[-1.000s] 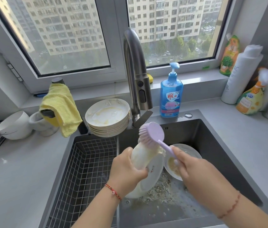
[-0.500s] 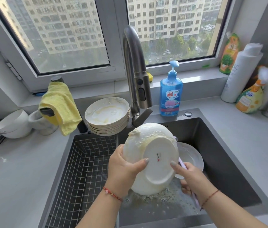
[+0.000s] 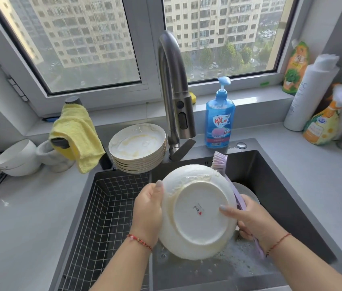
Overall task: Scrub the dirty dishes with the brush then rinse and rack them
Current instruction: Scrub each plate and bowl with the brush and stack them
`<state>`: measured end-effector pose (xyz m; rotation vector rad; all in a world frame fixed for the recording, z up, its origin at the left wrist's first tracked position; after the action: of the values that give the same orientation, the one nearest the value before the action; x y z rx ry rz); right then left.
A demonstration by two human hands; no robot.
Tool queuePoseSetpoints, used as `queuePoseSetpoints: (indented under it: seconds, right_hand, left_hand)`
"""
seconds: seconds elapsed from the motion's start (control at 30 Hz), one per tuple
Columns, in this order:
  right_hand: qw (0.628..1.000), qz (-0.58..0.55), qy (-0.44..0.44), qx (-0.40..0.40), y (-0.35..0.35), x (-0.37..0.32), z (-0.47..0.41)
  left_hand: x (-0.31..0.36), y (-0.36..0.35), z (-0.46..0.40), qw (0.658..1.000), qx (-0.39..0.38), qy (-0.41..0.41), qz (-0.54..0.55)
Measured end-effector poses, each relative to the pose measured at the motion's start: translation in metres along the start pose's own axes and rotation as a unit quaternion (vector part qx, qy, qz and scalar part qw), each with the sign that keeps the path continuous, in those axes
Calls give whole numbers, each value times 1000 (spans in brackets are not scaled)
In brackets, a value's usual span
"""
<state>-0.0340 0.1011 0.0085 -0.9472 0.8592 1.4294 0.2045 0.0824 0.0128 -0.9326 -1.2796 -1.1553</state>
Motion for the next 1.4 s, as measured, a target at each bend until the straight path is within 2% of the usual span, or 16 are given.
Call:
queuePoseSetpoints:
  seconds: [0.1,0.2,0.3,0.37,0.5,0.6,0.7,0.77,0.87,1.0,1.1,1.27,1.4]
  right_hand:
    - [999,40,19,3,4,-6,-3]
    - [991,123,56,21,9,-10,-4]
    - [969,219,101,50,8,-26,0]
    - [948,289,121,59,6,-37,2]
    - [908,404,98,41,7,-47,-3]
    - [893,437,93,45,7,-49,-5]
    - [883,457,99,43,6,-54,-4]
    - [883,458,95,35,8,-57,-5]
    - [894,440,85,11,9,-57,-7]
    - [897,433,86,-20,11,-63,-10]
    - [899,427,101,-7,9,-63,-15]
    - [921,326,182,112,13,-64,-7]
    - [937,289,143,136,18,-38,15]
  left_hand:
    - [-17,2,-8,999,36,34,10]
    - [-34,-5,-11,989,60,114,79]
    - [-44,-11,-14,964,74,205,153]
    - [-44,-12,-15,958,54,224,168]
    - [-18,-16,-14,990,-42,120,61]
    - [-1,-20,-11,991,-129,33,-8]
    - [9,-22,-7,965,-183,-59,-179]
    - [16,-23,-6,939,-173,-90,-282]
    - [26,-25,-8,922,-187,-113,-321]
    - [33,-27,-9,909,-241,-128,-314]
    - [30,-27,-7,921,-224,-132,-290]
    - [27,-21,-9,939,-148,-124,-284]
    - [26,-13,-13,944,-85,-114,-298]
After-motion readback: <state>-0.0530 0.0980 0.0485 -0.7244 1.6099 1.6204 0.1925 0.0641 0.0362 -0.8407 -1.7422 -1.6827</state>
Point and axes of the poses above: each hand's wrist, its own z-axis away from the middle knuckle, its own y-axis out of the back of the hand, x = y × z, the point moved 3 cm from there along -z, towards the middle knuckle, and after that the axes turned 1 degree about y, right-handed, at the moved point
